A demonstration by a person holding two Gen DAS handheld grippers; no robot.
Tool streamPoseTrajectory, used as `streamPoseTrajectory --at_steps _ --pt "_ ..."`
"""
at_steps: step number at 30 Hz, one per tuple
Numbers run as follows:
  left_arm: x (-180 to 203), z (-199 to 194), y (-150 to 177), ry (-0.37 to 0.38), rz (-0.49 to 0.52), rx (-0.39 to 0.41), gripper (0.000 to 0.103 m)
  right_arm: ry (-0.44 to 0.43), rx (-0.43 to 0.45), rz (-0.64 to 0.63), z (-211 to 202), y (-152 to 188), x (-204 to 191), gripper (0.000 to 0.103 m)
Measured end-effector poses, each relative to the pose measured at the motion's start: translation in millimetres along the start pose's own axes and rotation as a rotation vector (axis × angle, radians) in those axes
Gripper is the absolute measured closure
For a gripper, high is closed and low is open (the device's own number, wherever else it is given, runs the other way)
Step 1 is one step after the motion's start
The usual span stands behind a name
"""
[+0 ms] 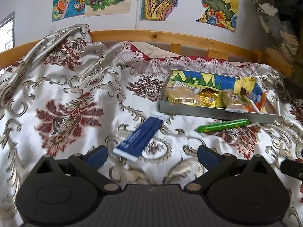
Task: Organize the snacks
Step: 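Close the left gripper on the blue stick packet while the right grasps the green stick snack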
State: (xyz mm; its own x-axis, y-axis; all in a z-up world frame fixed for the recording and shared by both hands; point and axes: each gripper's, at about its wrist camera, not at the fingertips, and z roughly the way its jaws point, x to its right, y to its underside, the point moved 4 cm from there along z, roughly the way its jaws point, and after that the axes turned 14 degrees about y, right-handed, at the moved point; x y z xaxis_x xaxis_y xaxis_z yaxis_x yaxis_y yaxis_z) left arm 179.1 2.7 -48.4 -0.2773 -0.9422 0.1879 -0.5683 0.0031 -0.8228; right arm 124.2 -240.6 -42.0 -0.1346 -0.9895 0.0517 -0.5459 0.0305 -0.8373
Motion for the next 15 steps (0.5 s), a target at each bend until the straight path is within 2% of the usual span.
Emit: streamPoseTrajectory --at_steps 3,6,11,15 --pt "-10 16 -9 0.018 0.011 -0.006 0.000 -0.004 0.007 -0.045 12 -6 -1 0.001" --pt "-18 36 -17 0.062 0.032 -0.053 0.000 -0.029 0.015 -0.097 29 -18 -4 0.001" --pt "-26 65 -24 0.102 0.081 -0.095 0.000 -0.132 0.008 -0.164 69 -41 -14 0.001" --pt "-34 84 -25 0.124 0.102 -0.111 0.000 -0.241 -0.031 -0.233 107 -55 -30 0.005"
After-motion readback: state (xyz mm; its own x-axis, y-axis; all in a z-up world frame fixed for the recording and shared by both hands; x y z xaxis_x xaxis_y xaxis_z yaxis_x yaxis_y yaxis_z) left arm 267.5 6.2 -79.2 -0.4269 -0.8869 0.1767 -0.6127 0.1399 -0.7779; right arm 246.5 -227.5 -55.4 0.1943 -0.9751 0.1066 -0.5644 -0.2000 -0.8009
